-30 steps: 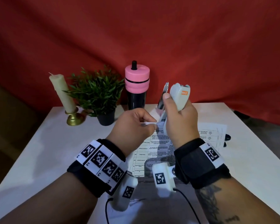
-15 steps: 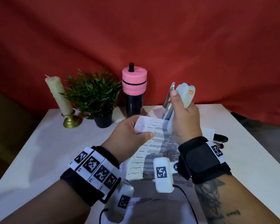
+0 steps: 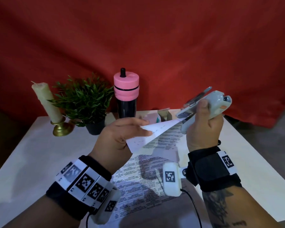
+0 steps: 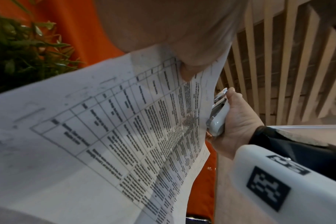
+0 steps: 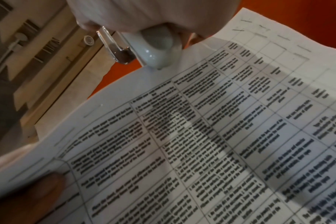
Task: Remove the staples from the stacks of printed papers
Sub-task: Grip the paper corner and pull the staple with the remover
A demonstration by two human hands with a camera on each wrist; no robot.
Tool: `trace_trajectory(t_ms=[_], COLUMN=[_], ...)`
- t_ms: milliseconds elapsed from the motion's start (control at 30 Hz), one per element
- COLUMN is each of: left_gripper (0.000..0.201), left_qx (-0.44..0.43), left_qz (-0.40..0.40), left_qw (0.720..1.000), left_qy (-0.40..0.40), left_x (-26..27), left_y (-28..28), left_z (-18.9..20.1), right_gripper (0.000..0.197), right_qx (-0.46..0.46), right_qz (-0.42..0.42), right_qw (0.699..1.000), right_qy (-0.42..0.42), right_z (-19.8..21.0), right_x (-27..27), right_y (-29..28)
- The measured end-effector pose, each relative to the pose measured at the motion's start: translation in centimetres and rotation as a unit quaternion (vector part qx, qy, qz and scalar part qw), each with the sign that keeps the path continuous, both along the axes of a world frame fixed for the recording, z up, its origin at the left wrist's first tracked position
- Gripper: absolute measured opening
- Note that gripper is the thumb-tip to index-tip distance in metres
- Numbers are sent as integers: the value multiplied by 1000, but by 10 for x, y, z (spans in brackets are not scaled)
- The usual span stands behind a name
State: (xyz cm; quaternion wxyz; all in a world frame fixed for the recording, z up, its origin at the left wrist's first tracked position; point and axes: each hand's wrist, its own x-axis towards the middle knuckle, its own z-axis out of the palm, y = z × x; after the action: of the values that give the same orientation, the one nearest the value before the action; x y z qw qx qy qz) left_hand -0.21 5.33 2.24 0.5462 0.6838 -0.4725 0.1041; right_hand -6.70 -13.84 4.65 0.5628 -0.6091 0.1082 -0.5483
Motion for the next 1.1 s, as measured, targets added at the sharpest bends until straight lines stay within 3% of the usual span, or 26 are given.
trace_trajectory(t_ms=[300,367,467,533,633,800,1100], left_gripper=[26,41,58,48,23,19,19], left_qx=[-10,-27,-49,-58,-35,-42,-57], left_qz=[14,22,25,5,8,-9,-16], left_qw=[1000,999,985,965,954,937,931], left_qy=[-6,34,164,257,297,348,360], left_x=[-5,-11,-17,-16,-19,-24,-25], left_y=[-2,-3,-7,-9,-14,-17,-18], left_z=[6,16,28,29,28,29,26], right_gripper=[35,37,36,32,28,33,34], right_qx=[4,10,33,35,26,17,-7], right_qz=[11,21,60,82,115,119,102], right_qw=[1000,1000,997,995,988,980,982], right_qy=[-3,4,22,37,98,156,161], right_z=[4,11,29,42,54,53,47], right_x=[-1,-1,1,5,13,17,13], right_y=[1,5,14,20,29,43,45])
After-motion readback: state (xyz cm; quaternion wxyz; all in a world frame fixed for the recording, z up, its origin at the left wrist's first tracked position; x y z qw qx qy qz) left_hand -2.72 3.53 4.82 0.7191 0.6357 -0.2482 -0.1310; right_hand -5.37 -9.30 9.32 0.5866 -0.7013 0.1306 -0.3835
